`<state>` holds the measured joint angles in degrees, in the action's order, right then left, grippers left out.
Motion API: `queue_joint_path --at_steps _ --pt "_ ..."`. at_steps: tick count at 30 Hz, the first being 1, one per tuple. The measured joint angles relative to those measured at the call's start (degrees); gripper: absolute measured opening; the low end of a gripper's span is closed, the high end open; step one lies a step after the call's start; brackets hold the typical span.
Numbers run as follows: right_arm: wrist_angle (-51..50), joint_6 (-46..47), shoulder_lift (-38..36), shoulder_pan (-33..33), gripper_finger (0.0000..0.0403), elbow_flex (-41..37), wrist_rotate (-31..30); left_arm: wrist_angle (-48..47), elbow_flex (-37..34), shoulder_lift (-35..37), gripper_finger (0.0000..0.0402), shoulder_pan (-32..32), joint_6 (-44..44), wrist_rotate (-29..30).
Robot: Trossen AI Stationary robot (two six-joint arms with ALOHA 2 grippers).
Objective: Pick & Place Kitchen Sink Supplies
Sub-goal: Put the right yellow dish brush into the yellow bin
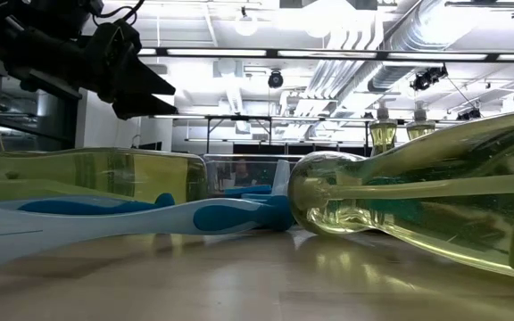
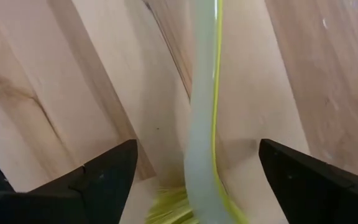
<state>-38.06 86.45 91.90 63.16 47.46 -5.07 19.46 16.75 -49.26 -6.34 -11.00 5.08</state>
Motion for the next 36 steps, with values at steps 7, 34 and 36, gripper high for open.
queue_joint_path --at_steps 7,34,36 --pt "-0.23 -5.6 0.0 0.01 0.0294 0.0 -0.34 -0.08 0.0 0.01 0.0312 -0.01 0.0 0.0" --pt "-1.95 -12.07 -0.02 -0.03 0.0063 0.0 8.77 -0.31 0.0 0.01 0.0312 -0.01 0.0 0.13" --pt "-1.95 -12.02 -0.02 -0.17 0.0063 0.0 9.39 -0.17 -0.01 0.01 0.0312 0.0 0.01 0.13"
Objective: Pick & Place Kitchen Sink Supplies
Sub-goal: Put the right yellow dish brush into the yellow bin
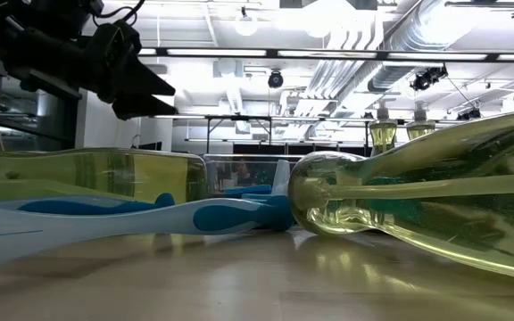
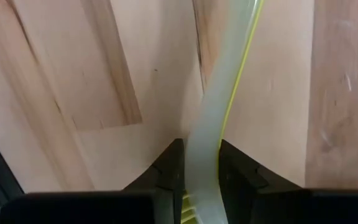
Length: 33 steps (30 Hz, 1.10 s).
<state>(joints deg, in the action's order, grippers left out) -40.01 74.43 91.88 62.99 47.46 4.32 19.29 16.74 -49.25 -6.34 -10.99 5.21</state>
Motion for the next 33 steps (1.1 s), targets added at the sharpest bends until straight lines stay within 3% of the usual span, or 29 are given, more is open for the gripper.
queue_joint_path --at_steps 20,27,33 --pt "-3.17 0.16 -0.36 -4.12 0.0063 0.09 6.0 0.28 0.01 0.0 0.0312 0.01 -1.3 0.46" --pt "-9.14 3.72 -3.6 -4.14 0.0063 0.09 2.74 0.38 0.01 0.0 0.0312 -0.01 -1.53 0.45" --pt "-11.7 4.22 -7.26 -4.16 0.0063 0.02 -5.19 0.42 0.0 0.0 0.0312 0.0 -1.56 0.44"
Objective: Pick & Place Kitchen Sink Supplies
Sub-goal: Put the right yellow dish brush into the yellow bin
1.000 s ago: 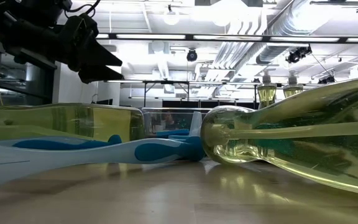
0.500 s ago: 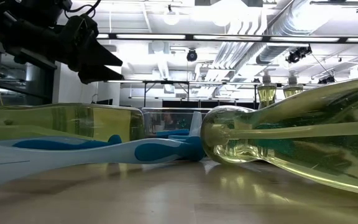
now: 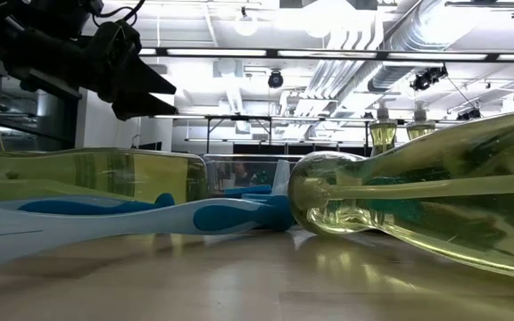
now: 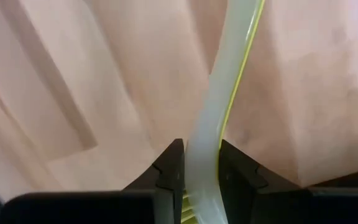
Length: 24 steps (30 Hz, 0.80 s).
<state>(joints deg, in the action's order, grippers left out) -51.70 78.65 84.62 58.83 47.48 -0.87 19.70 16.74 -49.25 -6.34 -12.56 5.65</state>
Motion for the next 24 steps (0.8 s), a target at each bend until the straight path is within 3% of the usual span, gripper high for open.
queue_joint_path --at_steps 7,13,19,24 --pt "-3.08 -0.92 -4.14 0.02 0.0063 0.0 -10.5 -0.02 0.01 0.0 0.0312 0.01 -0.23 -0.02" --pt "-5.21 -2.81 -6.48 -0.43 0.0063 0.0 -22.91 -0.04 0.01 0.0 0.0312 -0.01 -0.83 -0.02" --pt "-4.95 -10.38 -6.65 -4.27 0.0063 0.0 -34.92 0.28 0.01 0.0 0.0312 -0.01 -1.27 -0.03" --pt "-2.76 -17.84 -6.65 -9.33 0.0063 0.0 -41.34 0.31 0.01 0.0 0.0312 0.01 -2.2 -0.24"
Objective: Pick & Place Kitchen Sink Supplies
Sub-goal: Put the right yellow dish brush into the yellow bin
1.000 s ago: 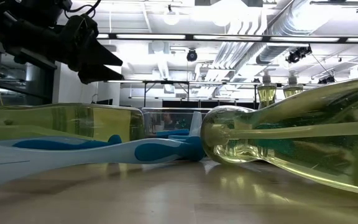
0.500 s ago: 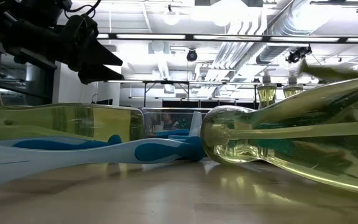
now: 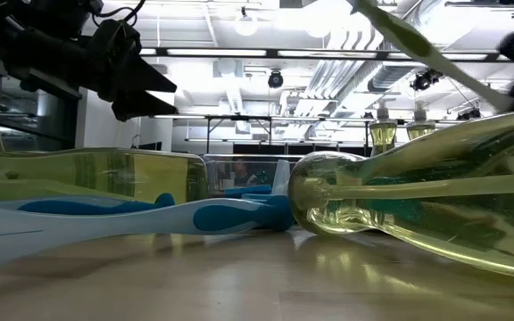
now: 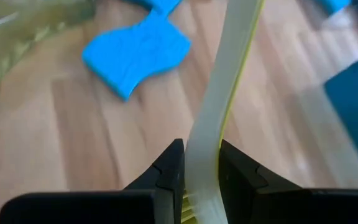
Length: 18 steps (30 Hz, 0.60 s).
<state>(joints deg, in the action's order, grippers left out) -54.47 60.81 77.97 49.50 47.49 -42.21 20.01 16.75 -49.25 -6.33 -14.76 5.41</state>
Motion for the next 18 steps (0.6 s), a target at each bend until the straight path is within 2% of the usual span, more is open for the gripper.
queue_joint_path --at_steps 9,18 --pt "12.72 -17.37 0.0 -9.81 0.0063 0.02 -4.67 1.96 0.0 0.0 0.0312 -0.01 -0.14 0.04" --pt "27.34 -35.24 0.0 -18.95 0.0063 0.02 -3.59 3.4 0.02 0.0 0.0312 -0.01 -0.14 0.02"
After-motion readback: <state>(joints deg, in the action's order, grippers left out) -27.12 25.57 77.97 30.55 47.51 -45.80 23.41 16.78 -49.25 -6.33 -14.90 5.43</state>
